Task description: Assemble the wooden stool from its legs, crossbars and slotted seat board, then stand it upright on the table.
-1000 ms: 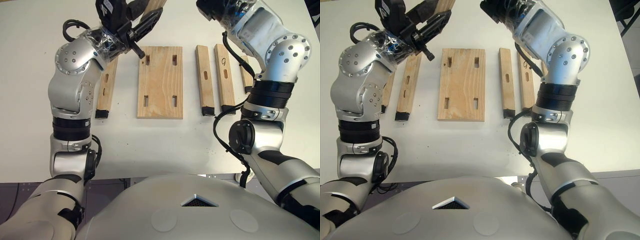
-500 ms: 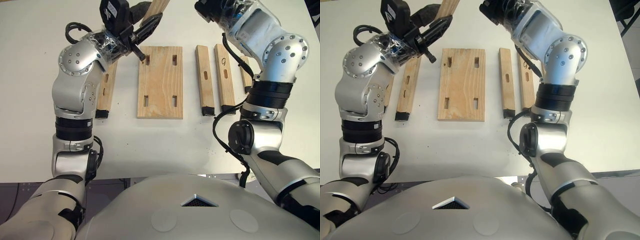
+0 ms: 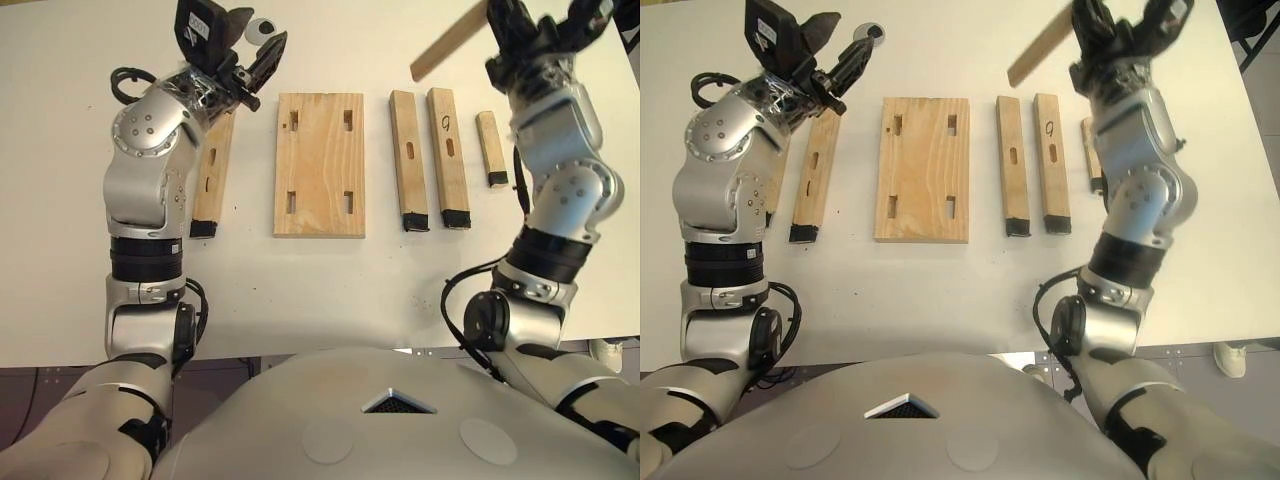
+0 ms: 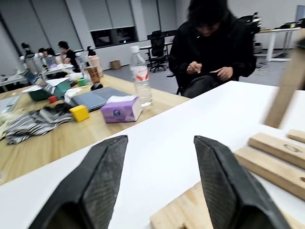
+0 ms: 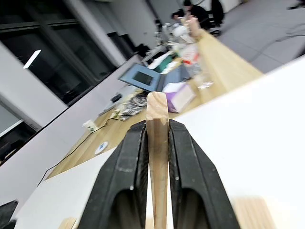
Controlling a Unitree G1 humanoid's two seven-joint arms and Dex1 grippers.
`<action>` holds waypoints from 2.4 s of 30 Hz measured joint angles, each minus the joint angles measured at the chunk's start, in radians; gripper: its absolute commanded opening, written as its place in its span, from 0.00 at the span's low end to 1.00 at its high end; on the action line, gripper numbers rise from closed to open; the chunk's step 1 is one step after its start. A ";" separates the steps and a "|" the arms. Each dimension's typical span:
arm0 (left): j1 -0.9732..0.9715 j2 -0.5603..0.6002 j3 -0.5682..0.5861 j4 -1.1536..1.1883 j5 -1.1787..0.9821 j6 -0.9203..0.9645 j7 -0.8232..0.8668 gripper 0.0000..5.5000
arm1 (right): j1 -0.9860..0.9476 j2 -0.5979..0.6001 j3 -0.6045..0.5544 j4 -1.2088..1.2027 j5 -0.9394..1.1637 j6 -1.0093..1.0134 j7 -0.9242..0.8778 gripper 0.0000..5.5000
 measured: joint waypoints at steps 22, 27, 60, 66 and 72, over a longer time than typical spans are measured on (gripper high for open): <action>0.009 -0.016 0.038 0.065 0.010 -0.020 0.045 0.46 | 0.183 0.030 0.078 -0.101 -0.055 0.019 -0.009 0.07; 0.027 -0.016 0.039 0.063 0.010 -0.020 0.047 0.46 | 0.185 -0.004 0.071 -0.101 -0.064 0.030 -0.008 0.07; 0.067 -0.033 0.039 0.031 0.023 -0.040 0.079 0.46 | 0.261 -0.045 0.192 -0.174 -0.187 0.011 0.003 0.07; 0.067 -0.033 0.039 0.032 0.023 -0.041 0.087 0.46 | 0.349 -0.083 0.312 -0.194 -0.367 -0.170 0.056 0.07; 0.068 -0.034 0.040 0.032 0.023 -0.041 0.089 0.46 | 0.406 -0.123 0.362 -0.196 -0.433 -0.225 0.127 0.07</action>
